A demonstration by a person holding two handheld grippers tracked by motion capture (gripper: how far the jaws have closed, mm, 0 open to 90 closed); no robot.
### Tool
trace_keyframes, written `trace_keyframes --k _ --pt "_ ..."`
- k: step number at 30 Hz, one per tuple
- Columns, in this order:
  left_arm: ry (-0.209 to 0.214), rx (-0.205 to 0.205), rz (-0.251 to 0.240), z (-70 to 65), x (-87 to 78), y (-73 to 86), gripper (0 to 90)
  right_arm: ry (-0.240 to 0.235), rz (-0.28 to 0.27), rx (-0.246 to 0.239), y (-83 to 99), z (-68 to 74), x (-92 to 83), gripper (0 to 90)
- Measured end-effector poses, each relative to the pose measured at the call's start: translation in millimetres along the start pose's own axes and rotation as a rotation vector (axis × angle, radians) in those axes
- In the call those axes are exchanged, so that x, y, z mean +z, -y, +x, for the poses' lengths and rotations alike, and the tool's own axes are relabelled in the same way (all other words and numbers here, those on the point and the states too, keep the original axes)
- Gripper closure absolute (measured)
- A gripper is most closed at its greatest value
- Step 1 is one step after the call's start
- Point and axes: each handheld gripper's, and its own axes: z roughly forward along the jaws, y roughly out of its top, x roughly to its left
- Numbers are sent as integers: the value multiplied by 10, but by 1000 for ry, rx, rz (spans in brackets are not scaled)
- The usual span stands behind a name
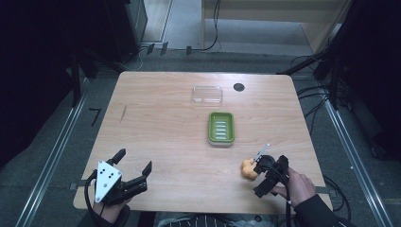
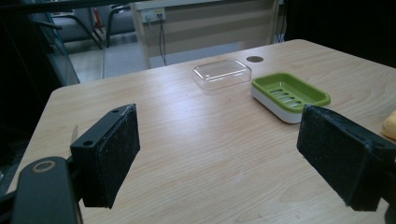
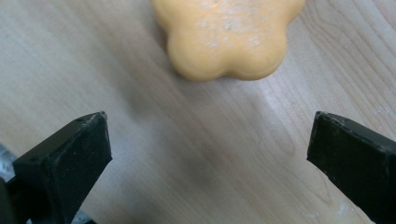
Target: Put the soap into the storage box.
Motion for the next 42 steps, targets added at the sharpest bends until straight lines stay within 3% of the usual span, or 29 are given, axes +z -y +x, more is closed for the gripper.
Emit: trace_keyframes --k 10,17,19,20,23,29,36,42 --pt "17 3 1 -10 37 -13 137 -10 -11 24 -70 -43 7 0" --pt "19 1 1 -9 43 -14 137 -8 -9 8 -163 -53 32 0" --pt "19 0 1 -9 44 -15 137 -7 -10 10 -176 -41 37 20" --pt "22 4 1 -11 46 -15 137 -4 -42 -6 -194 -20 17 92" --pt "22 6 0 -17 50 -16 137 -1 -50 -11 -216 -20 15 123" --pt "22 2 4 -10 53 -18 137 -9 -22 -19 -302 -16 69 223" --pt "24 3 4 -9 53 -17 137 -10 11 -39 -368 -29 110 247" --pt "25 3 4 -11 56 -17 137 9 36 -46 -415 -38 139 330"
